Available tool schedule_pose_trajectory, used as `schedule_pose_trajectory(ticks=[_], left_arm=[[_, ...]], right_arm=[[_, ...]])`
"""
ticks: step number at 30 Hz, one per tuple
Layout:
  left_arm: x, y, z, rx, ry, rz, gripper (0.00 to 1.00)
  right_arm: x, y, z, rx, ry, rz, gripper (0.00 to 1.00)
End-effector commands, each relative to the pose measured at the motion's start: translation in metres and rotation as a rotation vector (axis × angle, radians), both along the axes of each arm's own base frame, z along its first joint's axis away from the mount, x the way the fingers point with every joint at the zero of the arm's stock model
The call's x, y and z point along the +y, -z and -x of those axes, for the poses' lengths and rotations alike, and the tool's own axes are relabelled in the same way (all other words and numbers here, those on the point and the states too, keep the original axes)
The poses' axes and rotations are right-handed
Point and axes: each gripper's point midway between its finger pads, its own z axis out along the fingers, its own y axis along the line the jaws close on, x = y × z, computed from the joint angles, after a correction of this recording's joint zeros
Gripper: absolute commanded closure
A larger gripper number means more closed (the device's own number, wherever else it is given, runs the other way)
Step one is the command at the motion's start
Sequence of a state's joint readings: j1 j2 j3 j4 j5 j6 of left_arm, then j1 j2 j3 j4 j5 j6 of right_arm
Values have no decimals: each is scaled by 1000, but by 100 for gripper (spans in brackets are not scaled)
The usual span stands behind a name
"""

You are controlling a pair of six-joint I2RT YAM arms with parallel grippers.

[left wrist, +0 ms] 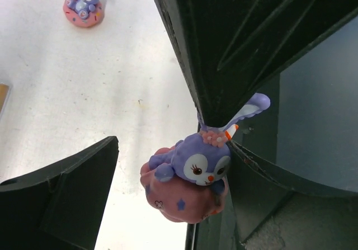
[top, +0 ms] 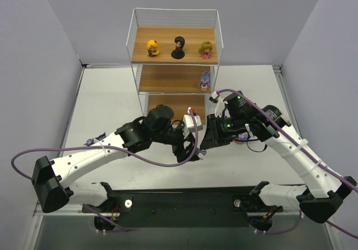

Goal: Place and organize the plastic toys onto the shelf

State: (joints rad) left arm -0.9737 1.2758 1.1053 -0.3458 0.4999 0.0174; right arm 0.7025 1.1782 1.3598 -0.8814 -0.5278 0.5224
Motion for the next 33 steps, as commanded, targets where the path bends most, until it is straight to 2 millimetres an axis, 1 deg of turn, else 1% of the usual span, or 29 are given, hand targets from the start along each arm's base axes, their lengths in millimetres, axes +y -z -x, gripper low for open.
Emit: schedule_pose_trajectory(ticks=[1,4,5,7,8,9,11,12,13,14,15,16,17,18,20,21,22,23,25,26,27,28,29,30,31,32,33], left_arm=[[-4,-20,-9,-76,-7,26,17],[-7,-18,-5,-56,15,29,29],[-7,-17,-2,-43,26,25,37],[-7,-13,0,-31,35,15,44],[-7,-11,1,-24,38,9,50],[-7,-11,1,-26,39,9,62],[-8,-10,2,-18,36,9,77],[-9,-10,2,-16,36,10,90],[-9,-11,2,-17,35,15,97],[-10,-12,2,-13,31,23,100],[-10,-14,2,-14,28,30,100],[-10,-15,2,-17,22,36,100],[-10,-16,1,-16,15,47,100],[-10,-16,0,-21,9,50,100],[-9,-20,-1,-16,-21,70,100],[-7,-19,-3,-20,-42,73,100],[-5,-19,-9,-35,-80,74,100],[-5,-23,-14,-41,-116,94,100],[3,-22,-23,-54,-185,111,100],[6,-26,-37,-76,-274,132,100],[12,-34,-43,-92,-319,157,100],[18,-31,-53,-101,-385,160,100],[23,-41,-68,-117,-478,201,100],[29,-51,-75,-136,-527,236,100],[36,-52,-83,-145,-585,246,100],[38,-70,-91,-162,-635,320,100],[50,-77,-106,-192,-737,342,100]], right_arm=[[0,-8,10,61,23,-1,100],[0,-10,11,56,23,-6,100],[0,-10,10,56,22,-7,100],[1,-12,11,51,18,-15,100],[1,-13,11,50,21,-14,100],[1,-13,11,50,20,-15,100],[1,-13,10,54,25,-15,100],[1,-13,10,51,28,-13,100],[1,-13,9,54,35,-15,100],[1,-13,9,53,38,-13,100],[0,-13,7,43,50,-9,100],[-1,-14,6,43,64,-8,95],[-2,-15,4,35,77,-2,87],[-4,-13,2,31,97,8,67],[-13,-14,-8,-10,170,33,48],[-17,-14,-10,-21,197,42,38],[-26,-16,-18,-68,251,59,36],[-30,-19,-22,-87,288,62,35],[-43,-31,-29,-153,360,56,32],[-52,-35,-37,-197,414,75,31],[-57,-40,-39,-217,448,70,31],[-64,-46,-39,-245,475,60,31],[-73,-48,-44,-273,519,73,30],[-78,-52,-42,-289,539,63,30],[-81,-51,-42,-291,550,64,30],[-88,-50,-45,-306,580,77,30],[-91,-49,-45,-306,588,76,31]])
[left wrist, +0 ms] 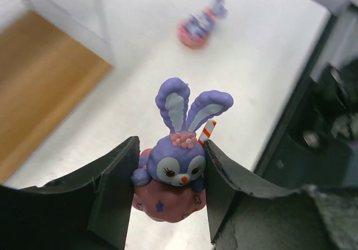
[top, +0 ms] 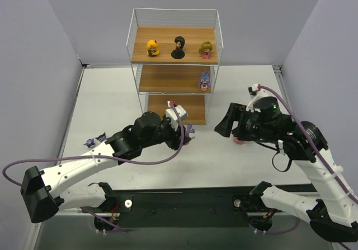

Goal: Place and organize the plastic toys onto the shelf

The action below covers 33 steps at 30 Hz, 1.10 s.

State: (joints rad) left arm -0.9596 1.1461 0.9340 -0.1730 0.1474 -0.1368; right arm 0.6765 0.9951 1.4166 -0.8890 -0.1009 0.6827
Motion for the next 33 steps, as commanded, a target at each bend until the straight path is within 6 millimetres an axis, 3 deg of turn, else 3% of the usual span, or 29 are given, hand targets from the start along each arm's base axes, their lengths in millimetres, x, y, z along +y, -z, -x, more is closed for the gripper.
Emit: schedule_pose_trajectory(ticks=[1,4,6,8,9,11,12,22,33], left_arm=[[26,-89,-62,-191,-384,288,100],[42,-125,-87,-280,-555,421,100],[48,-131,-101,-320,-637,448,100],[50,-152,-111,-373,-687,507,100],[46,-146,-121,-380,-717,489,100],[51,-156,-136,-412,-791,519,100],[46,-148,-145,-412,-803,504,100],[31,-160,-188,-449,-855,593,100],[22,-130,-208,-481,-864,553,98]], right_arm=[[-33,1,-4,-21,165,30,31],[-39,10,-1,-2,179,36,31],[-43,13,-1,2,190,41,31],[-46,18,0,9,197,49,31],[-44,19,3,21,182,35,31],[-46,23,5,30,179,41,31],[-47,23,5,29,180,38,32],[-54,30,10,60,179,56,32],[-60,40,15,97,189,77,32]])
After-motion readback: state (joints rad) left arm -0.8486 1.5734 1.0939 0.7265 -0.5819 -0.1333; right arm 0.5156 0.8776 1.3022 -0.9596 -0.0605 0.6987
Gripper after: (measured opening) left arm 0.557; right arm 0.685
